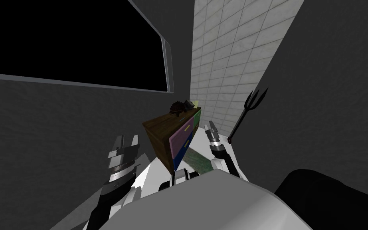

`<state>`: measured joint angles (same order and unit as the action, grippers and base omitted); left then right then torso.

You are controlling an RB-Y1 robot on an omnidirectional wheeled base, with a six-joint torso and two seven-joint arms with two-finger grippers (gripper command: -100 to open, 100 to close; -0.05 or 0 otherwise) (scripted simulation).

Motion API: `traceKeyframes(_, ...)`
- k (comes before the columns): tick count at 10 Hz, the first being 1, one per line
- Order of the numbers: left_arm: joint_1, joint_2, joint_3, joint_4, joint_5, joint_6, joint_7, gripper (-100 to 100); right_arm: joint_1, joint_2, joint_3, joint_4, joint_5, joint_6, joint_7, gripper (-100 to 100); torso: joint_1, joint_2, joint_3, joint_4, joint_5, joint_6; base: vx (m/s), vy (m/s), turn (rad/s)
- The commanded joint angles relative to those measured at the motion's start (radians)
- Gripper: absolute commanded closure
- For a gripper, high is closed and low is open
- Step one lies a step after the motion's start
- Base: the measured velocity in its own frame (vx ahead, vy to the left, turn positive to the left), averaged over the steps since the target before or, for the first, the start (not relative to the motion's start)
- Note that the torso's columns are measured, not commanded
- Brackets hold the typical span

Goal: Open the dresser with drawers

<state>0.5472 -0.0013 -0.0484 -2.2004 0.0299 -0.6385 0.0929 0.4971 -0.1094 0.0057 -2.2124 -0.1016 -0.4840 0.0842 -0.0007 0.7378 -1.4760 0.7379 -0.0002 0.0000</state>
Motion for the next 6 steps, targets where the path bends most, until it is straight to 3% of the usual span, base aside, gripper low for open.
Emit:
traceKeyframes(1, 0.0, 0.0, 0.0, 0.0, 0.0, 0.0, 0.0, 0, -0.016, -0.027, 0.009, 0.019, -0.06, 0.022, -0.024, -100, 0.0, 0.0, 0.0, 0.0, 0.0, 0.0, 0.005, -0.037, 0.047)
traceKeyframes(6, 0.0, 0.0, 0.0, 0.0, 0.0, 0.0, 0.0, 0, -0.063, -0.066, 0.021, 0.069, -0.203, 0.073, -0.083, -100, 0.001, 0.0, 0.0, 0.0, 0.0, 0.0, 0.006, -0.036, 0.108)
